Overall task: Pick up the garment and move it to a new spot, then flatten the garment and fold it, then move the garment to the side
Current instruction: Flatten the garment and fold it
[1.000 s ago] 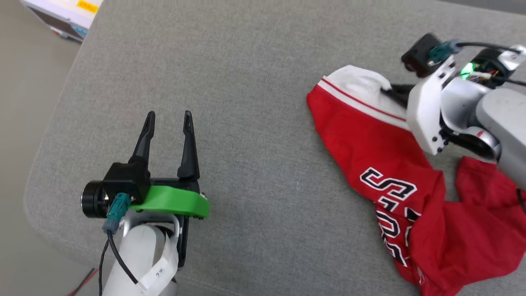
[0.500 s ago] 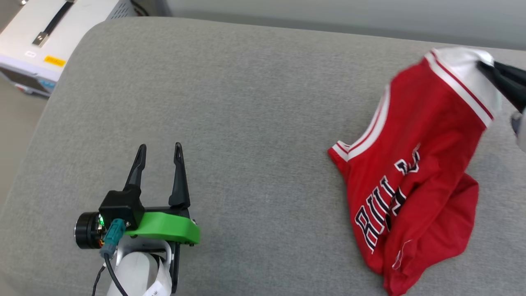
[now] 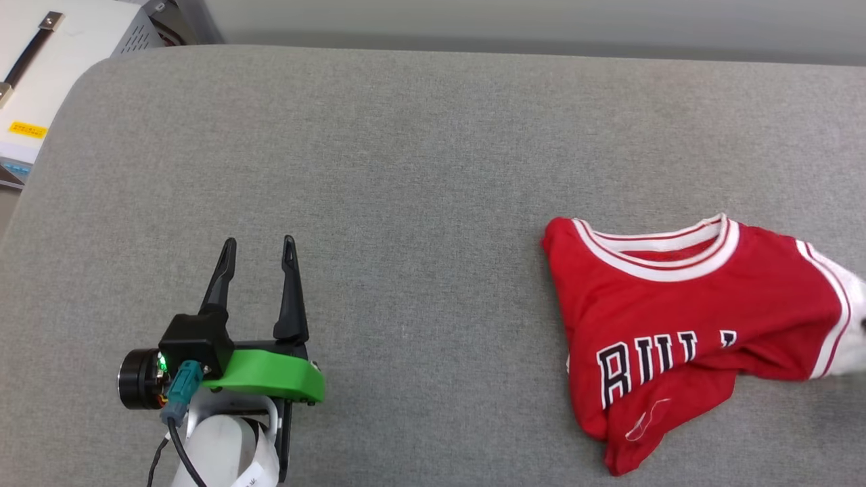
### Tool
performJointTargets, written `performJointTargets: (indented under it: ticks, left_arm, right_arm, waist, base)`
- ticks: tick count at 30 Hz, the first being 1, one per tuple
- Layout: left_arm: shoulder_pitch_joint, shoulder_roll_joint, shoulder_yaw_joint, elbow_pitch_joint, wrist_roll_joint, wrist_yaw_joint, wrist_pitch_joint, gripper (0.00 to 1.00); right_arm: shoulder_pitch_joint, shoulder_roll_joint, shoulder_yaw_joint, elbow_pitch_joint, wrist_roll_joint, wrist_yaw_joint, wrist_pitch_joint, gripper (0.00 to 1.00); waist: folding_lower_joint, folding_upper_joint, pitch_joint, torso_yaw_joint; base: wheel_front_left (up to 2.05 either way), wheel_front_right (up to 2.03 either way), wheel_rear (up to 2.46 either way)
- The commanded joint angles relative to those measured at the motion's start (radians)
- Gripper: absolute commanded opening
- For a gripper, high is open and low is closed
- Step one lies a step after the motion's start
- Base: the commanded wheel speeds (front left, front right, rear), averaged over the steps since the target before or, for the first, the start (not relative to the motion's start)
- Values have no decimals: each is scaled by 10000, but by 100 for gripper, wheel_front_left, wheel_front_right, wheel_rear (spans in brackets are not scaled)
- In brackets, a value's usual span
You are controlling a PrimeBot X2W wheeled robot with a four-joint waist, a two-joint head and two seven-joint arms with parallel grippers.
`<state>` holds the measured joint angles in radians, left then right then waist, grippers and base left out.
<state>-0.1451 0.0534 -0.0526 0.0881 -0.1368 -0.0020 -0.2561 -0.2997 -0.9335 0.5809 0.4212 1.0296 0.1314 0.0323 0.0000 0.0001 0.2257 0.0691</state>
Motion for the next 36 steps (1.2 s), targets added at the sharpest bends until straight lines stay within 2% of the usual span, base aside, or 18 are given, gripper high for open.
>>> performJointTargets:
  ticks: [1,6,9,10,11,18,20,24,30,33,36]
  left_arm:
    - [-93,-32,18,22,114,-47,-57,100]
    - [-193,-32,5,124,137,-97,-57,100]
    - [-186,-32,82,207,175,-134,-57,100]
    - [-172,-32,136,230,203,-156,-57,100]
    - [-165,-32,185,244,234,-177,-57,100]
    - [-359,80,566,225,285,-594,-57,100]
    - [-547,195,593,280,284,-747,-57,100]
    - [-1167,542,280,686,151,-1085,-57,100]
    - [-2907,1287,-1137,1418,-514,-1275,596,100]
    - [-3963,1785,-2458,1481,-1392,-1281,1382,100]
    - [-4941,2088,-3586,1569,-2602,-1283,2348,100]
  right_arm:
    - [289,289,-103,203,33,-7,20,0]
    - [926,1244,-264,1271,-140,-7,277,0]
    - [866,1635,-527,1577,-422,-7,-157,0]
    - [809,1740,-667,1610,-546,-7,-396,27]
    - [734,1793,-832,1635,-702,-7,-692,100]
    - [483,2198,-2261,1130,-2460,-7,-2444,100]
    - [523,2452,-2862,723,-3100,-7,-2656,100]
    - [825,3370,-4264,-454,-4620,-7,-2866,100]
    - [1740,5236,-5639,-2949,-6667,-7,-2922,100]
    - [2168,6014,-5857,-3988,-7290,-7,-2928,100]
    - [2462,6441,-5834,-4564,-7618,-7,-2927,100]
  waist:
    - [0,-1,93,-2]
    - [0,-1,162,81]
    - [0,-1,59,70]
    - [0,-1,-1,49]
    - [0,-1,-59,24]
    - [0,-1,-492,-241]
    - [0,-1,-586,-333]
    - [0,-1,-718,-496]
    - [0,-1,-757,-703]
    - [0,-1,-672,-811]
    - [0,-1,-543,-914]
  base:
    - [0,0,0]
    - [0,0,0]
    - [0,0,0]
    - [0,0,0]
    - [0,0,0]
    - [0,0,0]
    - [0,0,0]
    - [0,0,0]
    - [0,0,0]
    - [0,0,0]
    - [0,0,0]
